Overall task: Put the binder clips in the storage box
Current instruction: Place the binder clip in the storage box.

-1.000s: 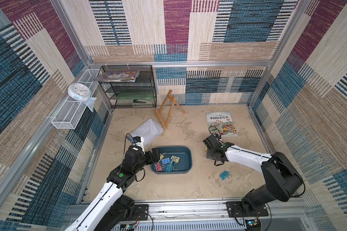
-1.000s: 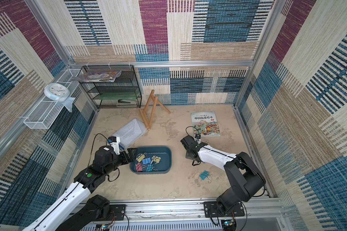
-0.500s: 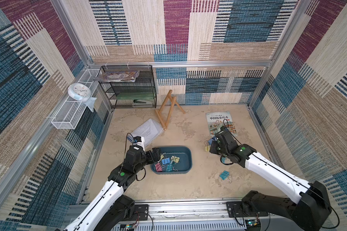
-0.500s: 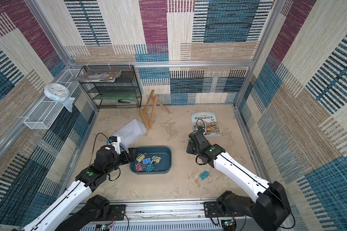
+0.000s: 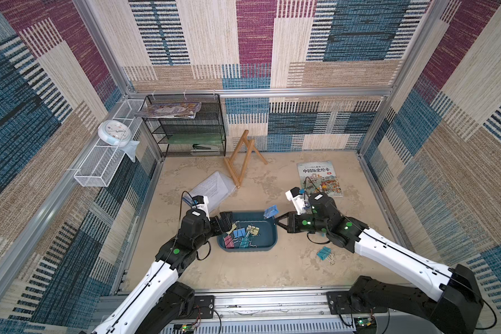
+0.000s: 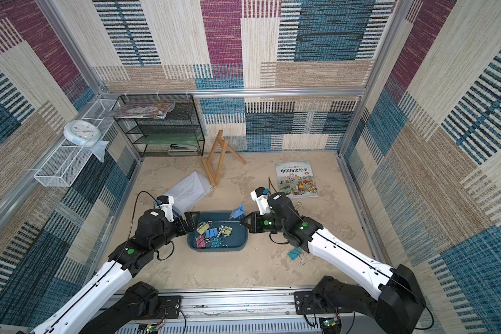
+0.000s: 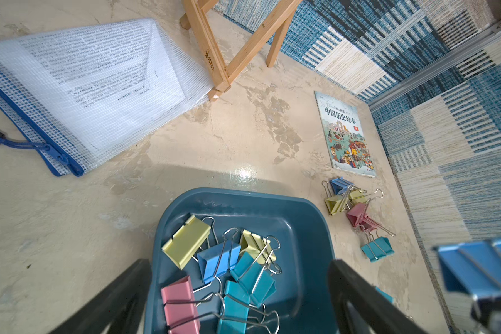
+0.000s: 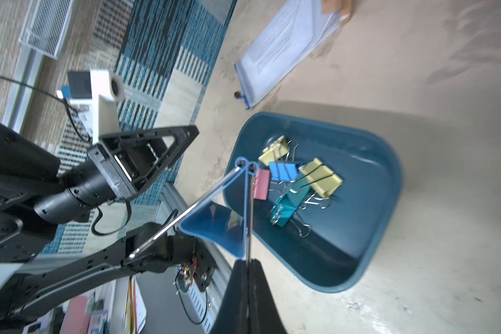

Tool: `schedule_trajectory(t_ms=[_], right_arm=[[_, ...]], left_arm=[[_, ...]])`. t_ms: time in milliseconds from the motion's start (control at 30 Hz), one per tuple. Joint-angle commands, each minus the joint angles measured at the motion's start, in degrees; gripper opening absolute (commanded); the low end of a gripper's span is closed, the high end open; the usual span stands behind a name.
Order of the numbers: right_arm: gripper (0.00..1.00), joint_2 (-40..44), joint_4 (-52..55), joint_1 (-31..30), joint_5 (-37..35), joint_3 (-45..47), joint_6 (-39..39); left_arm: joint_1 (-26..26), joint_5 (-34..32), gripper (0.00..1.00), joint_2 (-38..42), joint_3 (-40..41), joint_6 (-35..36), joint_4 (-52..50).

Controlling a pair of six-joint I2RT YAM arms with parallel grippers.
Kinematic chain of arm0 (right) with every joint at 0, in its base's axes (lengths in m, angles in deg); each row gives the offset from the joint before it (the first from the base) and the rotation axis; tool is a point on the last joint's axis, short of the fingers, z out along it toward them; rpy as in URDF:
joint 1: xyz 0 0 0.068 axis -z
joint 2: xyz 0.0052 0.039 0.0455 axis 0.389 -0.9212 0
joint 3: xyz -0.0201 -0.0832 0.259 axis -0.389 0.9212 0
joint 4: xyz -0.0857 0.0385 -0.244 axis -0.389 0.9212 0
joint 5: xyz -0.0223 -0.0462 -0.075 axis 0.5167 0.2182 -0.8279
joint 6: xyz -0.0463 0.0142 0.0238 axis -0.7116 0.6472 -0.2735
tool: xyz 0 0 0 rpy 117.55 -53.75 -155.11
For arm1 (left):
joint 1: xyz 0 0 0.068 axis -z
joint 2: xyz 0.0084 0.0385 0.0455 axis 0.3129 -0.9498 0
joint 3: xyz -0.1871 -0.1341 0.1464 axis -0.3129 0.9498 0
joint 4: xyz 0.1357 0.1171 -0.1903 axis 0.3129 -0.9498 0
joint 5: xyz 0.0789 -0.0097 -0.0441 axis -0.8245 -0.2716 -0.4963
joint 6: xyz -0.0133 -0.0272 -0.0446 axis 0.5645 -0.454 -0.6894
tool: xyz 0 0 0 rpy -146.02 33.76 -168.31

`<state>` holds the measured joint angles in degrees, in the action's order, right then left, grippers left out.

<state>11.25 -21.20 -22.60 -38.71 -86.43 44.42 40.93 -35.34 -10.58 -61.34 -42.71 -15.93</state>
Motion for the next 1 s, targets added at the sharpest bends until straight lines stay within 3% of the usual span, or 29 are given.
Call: schedule_trajectory(t_ms=[0,200,500,700,967], right_arm=[[0.00,-5.88,-3.15,-3.94,1.27,-3.04,0.87],[0.02,-22.79,0.63,-9.66,-2.69,-13.79,0.37],[0.06,-41.69,4.68,-10.32,-4.00,-27.57,0.45],[0.10,-46.58,5.06,-10.32,-5.75,-31.23,1.54],[0.19,-48.31,4.59,-10.31,-6.18,-32.34,3.09]], left_arm=[[-0.02,-0.89,0.99,1.11,-0.34,0.64,0.42],[-0.02,-2.31,0.99,3.74,0.12,1.31,-1.12],[-0.04,-6.35,0.99,9.73,0.95,2.63,-4.12],[-0.02,-8.24,1.00,13.20,2.42,2.90,-4.23],[-0.02,-7.67,1.00,11.92,2.48,3.16,-3.38]])
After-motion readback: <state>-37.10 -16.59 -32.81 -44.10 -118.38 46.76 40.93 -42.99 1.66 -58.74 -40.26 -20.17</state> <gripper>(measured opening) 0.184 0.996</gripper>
